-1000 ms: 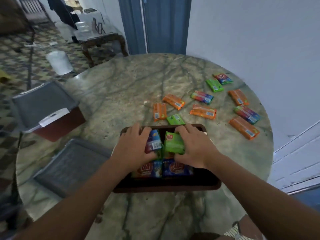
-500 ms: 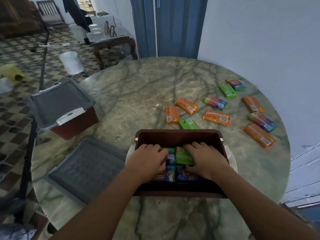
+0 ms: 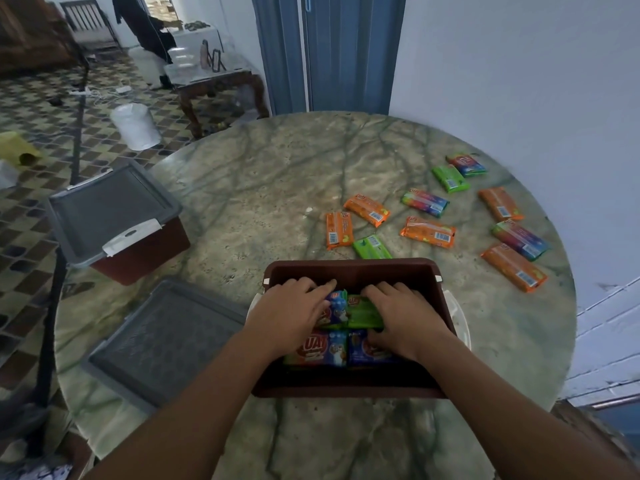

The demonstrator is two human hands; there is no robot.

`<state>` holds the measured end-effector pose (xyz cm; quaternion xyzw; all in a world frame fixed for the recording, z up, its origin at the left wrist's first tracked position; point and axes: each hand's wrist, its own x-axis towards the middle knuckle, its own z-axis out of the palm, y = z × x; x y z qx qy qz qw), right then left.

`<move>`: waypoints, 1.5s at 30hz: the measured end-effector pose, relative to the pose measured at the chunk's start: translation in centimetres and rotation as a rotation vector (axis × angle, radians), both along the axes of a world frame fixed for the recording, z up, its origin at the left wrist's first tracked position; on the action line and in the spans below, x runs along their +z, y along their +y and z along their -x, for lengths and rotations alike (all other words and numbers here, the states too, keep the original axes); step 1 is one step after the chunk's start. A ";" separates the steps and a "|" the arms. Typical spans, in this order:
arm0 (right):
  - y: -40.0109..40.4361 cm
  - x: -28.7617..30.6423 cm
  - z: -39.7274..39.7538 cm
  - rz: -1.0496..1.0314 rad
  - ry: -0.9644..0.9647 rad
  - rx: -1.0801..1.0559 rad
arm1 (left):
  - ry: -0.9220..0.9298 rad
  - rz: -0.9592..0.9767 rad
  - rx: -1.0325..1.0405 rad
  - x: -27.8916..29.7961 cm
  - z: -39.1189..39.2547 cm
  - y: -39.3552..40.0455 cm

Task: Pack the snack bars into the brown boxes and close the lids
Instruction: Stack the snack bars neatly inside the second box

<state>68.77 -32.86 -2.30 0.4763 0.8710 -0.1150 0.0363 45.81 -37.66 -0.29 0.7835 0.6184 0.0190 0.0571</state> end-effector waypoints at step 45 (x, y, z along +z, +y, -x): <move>0.2 -0.3 -0.2 -0.002 0.046 -0.029 | 0.052 -0.021 -0.002 -1.2 0.3 -0.4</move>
